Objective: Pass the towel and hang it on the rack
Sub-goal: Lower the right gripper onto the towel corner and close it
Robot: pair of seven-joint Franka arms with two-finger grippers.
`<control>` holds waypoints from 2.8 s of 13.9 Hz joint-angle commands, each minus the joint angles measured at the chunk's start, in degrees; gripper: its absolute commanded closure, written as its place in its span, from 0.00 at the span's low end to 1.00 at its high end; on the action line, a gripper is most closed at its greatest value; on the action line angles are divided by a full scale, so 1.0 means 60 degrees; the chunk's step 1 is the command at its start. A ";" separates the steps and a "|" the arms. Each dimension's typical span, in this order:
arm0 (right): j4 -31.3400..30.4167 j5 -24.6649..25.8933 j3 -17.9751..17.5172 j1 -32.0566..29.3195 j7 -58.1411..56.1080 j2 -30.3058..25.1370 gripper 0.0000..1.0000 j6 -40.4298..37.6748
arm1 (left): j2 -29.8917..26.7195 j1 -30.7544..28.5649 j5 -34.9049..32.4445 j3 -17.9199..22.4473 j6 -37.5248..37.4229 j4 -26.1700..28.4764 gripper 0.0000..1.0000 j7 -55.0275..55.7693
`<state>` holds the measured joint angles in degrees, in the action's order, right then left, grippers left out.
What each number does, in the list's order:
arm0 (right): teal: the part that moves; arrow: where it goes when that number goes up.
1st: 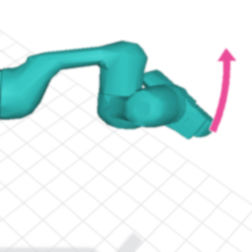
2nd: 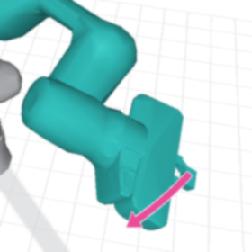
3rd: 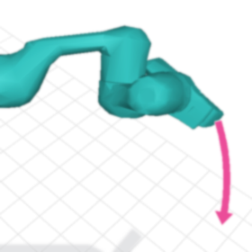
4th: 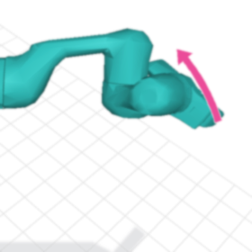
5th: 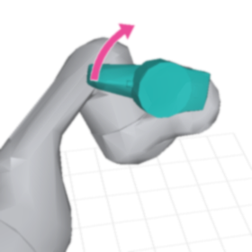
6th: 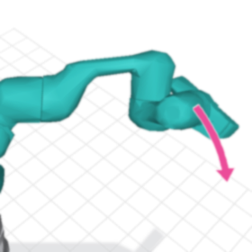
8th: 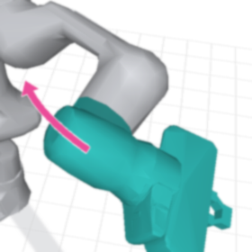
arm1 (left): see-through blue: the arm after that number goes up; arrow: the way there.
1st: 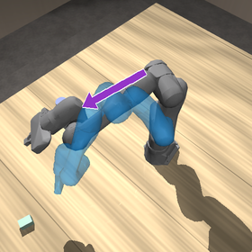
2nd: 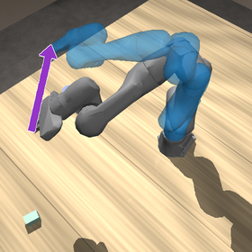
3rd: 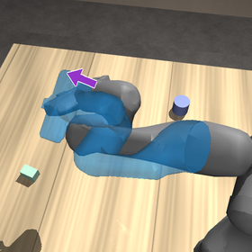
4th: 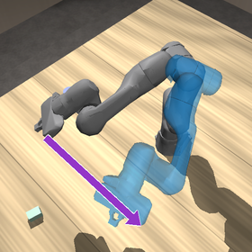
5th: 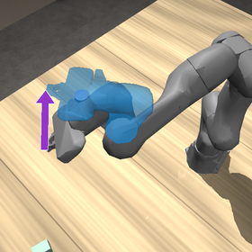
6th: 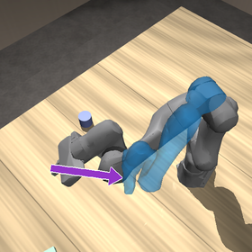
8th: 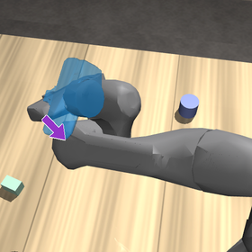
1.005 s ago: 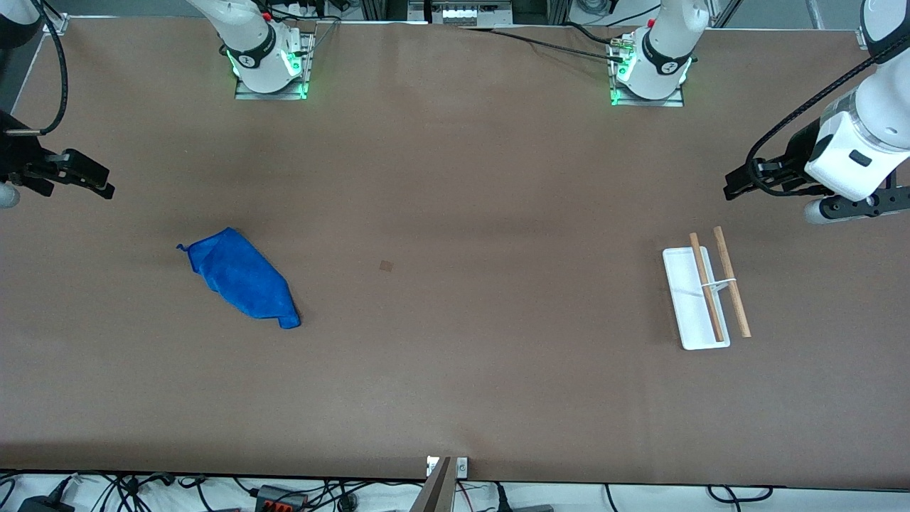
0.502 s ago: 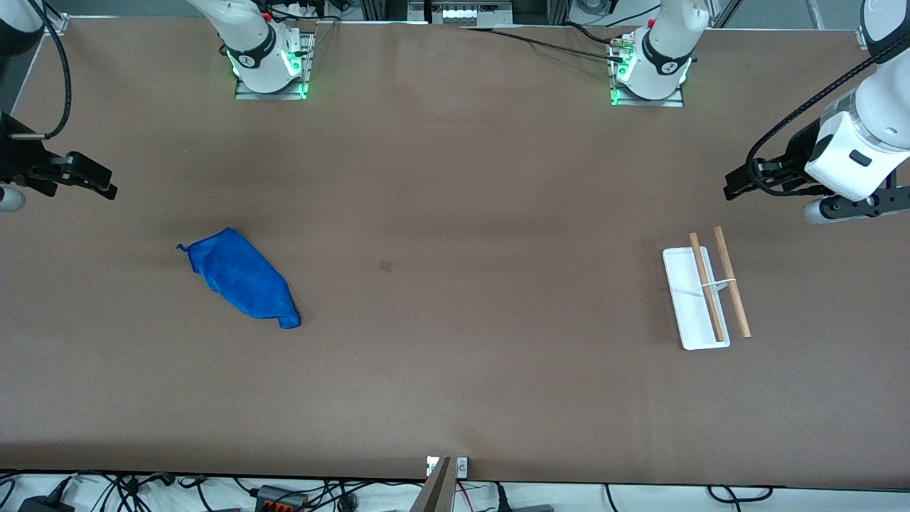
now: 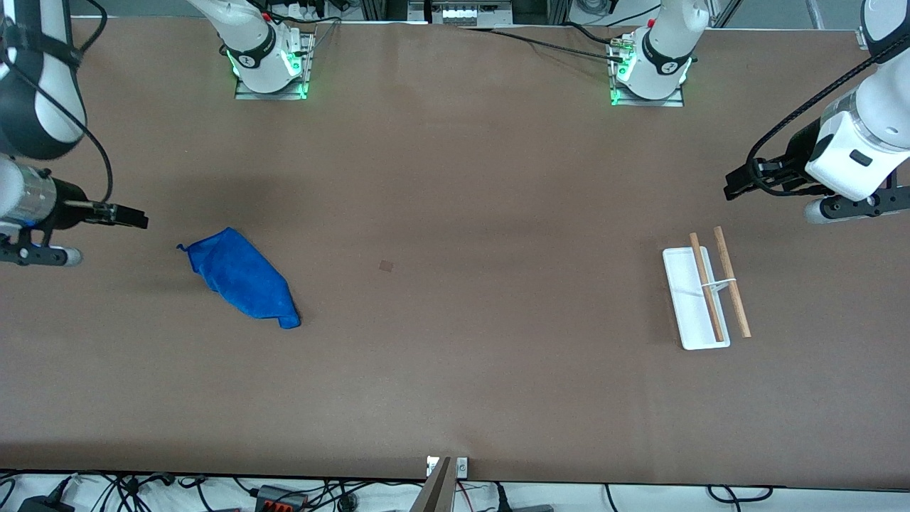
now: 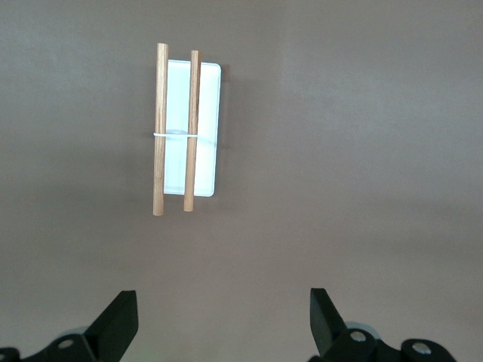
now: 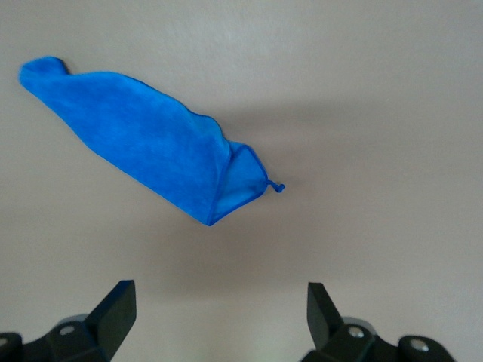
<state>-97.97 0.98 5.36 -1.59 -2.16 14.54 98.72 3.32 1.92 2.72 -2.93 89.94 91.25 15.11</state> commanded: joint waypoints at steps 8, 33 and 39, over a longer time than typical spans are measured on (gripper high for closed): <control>0.0113 -0.0178 -0.0088 -0.0261 -0.4367 0.2335 0.00 0.0305 | 0.0092 -0.0027 0.0103 0.0019 -0.0137 -0.0237 0.00 -0.0203; 0.0054 -0.1512 -0.0088 -0.1360 -0.5997 0.4184 0.45 0.1536 | 0.0106 -0.0027 0.0118 0.0019 -0.0122 -0.0237 0.00 -0.0203; 0.0054 -0.1512 -0.0088 -0.1404 -0.6523 0.4242 0.78 0.1535 | 0.0106 -0.0027 0.0118 0.0019 -0.0122 -0.0237 0.00 -0.0203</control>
<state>-97.80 -6.79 5.31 -9.15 -38.59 39.49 108.55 3.35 1.89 2.72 -2.92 89.94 91.21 15.10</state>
